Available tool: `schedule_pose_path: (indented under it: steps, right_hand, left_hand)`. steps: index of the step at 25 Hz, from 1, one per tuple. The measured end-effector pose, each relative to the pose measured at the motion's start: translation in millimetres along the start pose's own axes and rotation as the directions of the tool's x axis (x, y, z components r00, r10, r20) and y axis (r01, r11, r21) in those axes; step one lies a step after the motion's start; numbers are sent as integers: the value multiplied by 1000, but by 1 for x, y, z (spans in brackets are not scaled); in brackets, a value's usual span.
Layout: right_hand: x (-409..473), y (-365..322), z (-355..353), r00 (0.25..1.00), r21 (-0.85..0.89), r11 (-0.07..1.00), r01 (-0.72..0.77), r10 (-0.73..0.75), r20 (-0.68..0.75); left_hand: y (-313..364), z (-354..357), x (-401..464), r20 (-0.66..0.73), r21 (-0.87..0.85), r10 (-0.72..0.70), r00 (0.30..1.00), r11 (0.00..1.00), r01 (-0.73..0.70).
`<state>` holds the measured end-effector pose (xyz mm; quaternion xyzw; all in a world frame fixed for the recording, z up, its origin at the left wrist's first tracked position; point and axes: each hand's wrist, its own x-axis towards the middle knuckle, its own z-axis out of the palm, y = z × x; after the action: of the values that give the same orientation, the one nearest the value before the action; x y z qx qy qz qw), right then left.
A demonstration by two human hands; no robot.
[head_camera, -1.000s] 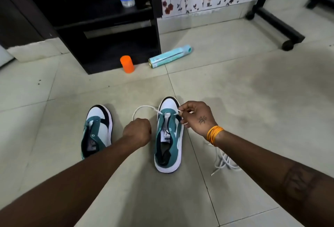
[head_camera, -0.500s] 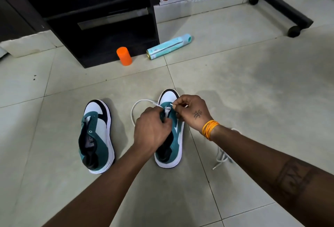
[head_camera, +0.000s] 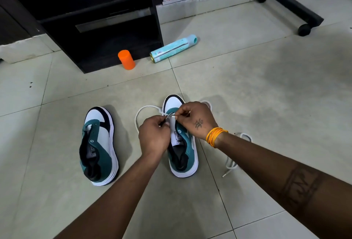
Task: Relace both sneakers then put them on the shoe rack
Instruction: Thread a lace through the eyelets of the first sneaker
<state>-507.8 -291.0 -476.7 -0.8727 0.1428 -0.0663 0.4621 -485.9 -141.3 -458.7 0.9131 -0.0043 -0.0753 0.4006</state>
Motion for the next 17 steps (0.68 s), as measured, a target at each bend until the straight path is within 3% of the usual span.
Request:
schedule_pose_path:
  steps: [2,6,10,17]
  right_hand:
    - [0,-5,0,998,-143,988,56,-52,29]
    - [3,-17,1,991,-359,924,132,-111,77]
    - [3,-9,6,988,-322,935,150,-130,82]
    - [-5,9,23,989,-130,983,130,-137,-48]
  left_hand:
    - [-3,1,2,45,-109,-89,995,990,93]
    - [-3,-1,3,105,-170,-102,989,978,119]
    - [-5,-2,4,122,-152,-68,990,985,86]
    - [-16,-9,20,129,-142,44,991,989,-25]
